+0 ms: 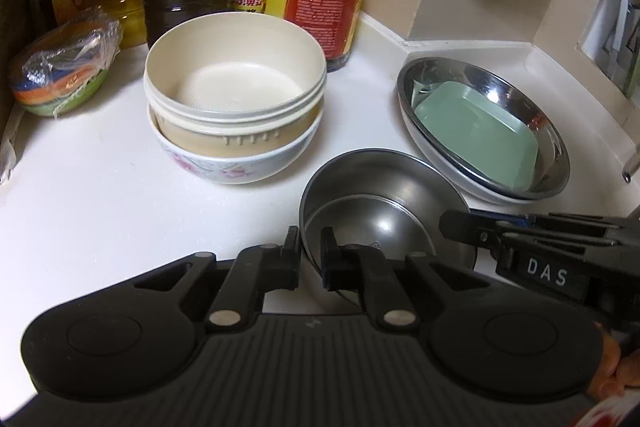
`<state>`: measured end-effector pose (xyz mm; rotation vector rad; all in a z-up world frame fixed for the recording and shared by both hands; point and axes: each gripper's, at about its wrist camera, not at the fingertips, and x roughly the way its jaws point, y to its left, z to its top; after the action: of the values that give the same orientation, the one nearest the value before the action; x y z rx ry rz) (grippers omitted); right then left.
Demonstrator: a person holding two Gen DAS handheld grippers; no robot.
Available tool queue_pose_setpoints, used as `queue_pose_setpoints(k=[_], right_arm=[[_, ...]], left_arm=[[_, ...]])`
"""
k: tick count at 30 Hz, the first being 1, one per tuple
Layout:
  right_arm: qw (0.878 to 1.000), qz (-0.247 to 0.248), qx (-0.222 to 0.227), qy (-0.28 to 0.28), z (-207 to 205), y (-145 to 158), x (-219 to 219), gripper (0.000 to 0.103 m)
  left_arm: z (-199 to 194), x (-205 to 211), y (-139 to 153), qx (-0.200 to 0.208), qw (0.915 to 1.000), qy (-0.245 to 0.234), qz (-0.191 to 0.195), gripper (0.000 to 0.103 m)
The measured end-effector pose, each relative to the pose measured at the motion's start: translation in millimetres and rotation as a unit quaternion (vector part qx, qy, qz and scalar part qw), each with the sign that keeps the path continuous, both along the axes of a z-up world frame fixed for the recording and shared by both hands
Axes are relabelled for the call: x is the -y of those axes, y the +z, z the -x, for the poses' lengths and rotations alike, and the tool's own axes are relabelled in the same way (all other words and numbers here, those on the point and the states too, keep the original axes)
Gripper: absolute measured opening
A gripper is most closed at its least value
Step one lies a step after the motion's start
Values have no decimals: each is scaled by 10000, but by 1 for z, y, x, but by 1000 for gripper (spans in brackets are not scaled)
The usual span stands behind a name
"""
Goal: Organize plates and bowls
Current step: 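Close both grippers on the rim of the steel pot, then lift the steel pot with both grippers and carry it over the cream bowls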
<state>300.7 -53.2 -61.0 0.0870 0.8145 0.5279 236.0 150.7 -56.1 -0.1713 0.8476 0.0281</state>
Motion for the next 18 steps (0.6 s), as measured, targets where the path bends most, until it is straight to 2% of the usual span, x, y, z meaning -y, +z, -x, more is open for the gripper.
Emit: queue_pose_setpoints(k=[7, 18], right_arm=[[9998, 17, 25, -199, 9, 6, 0, 9], [9989, -34, 109, -454, 31, 28, -3, 8]], left_arm=[[3, -5, 2, 15, 9997, -182, 143, 8], [21, -14, 23, 211, 9983, -470, 259, 8]])
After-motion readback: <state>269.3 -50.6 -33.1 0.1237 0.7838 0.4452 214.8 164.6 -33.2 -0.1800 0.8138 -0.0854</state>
